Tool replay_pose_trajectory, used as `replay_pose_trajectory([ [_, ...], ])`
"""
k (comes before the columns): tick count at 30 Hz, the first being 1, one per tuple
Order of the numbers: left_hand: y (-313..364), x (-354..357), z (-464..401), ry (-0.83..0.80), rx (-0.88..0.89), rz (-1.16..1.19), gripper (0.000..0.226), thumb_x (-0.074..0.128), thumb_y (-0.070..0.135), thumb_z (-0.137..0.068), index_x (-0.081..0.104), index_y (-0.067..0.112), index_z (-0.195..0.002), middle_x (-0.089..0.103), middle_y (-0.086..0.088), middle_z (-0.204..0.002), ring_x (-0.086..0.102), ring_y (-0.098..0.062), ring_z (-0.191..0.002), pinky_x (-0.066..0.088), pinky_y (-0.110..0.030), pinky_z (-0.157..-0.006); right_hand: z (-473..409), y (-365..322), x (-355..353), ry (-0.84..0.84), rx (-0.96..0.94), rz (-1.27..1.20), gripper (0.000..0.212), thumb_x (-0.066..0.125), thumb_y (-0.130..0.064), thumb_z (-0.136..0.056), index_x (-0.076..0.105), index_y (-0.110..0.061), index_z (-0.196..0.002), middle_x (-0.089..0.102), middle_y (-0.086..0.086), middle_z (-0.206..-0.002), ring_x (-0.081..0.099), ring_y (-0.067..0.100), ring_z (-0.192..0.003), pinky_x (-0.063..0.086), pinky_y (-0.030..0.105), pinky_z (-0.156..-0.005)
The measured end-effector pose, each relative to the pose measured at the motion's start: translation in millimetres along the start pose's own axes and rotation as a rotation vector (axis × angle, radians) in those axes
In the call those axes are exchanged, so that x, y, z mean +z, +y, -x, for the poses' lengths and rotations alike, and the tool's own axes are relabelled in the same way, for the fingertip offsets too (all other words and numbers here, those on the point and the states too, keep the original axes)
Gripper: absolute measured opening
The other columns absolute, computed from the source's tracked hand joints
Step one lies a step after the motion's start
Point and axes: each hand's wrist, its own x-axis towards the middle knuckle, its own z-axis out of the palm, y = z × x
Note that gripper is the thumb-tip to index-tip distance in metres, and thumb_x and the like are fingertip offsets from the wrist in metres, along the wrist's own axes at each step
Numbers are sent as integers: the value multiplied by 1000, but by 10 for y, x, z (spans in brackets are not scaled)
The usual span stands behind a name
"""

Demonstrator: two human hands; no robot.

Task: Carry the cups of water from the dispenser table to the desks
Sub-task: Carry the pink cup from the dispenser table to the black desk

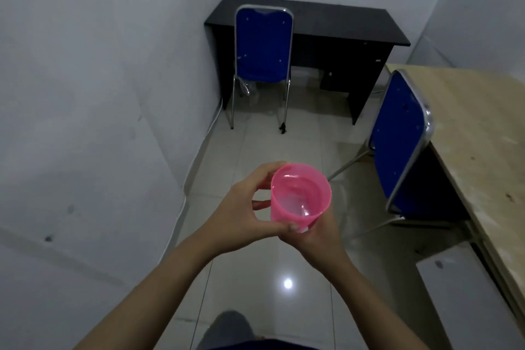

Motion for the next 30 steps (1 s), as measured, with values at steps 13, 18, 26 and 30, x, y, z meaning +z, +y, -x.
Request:
replay_pose_trajectory([
  [13,-1046,-966,-3221,-85,21,32,80,83,39,-61,40,56,-127,51,33,-127,53,3,-120,54,-17,-88,-3308,566,-217,112,-17,34,85,84,-28,-57,46,-8,-130,61,4,-120,61,13,-108,53,20,-83],
  [18,-1223,-1297,-4483,-170,53,24,81,85,32,-63,42,48,-130,50,33,-127,51,4,-120,55,-17,-86,-4488,637,-427,185,-38,70,78,83,-7,-57,50,-18,-127,62,-6,-117,62,8,-106,52,16,-79],
  [26,-1631,-1453,-6394,-228,105,42,82,87,25,-65,41,52,-128,49,33,-128,51,3,-121,55,-21,-88,-6204,861,-887,255,-87,17,73,81,-30,-59,46,-30,-124,59,-11,-118,60,3,-107,51,13,-81],
  [30,-1828,-1407,-7348,-195,124,45,81,86,32,-64,42,51,-129,49,32,-129,51,2,-122,54,-18,-90,-7109,1125,-1258,238,-93,-9,74,82,-32,-61,47,-27,-125,62,-17,-114,61,2,-105,51,11,-78],
])
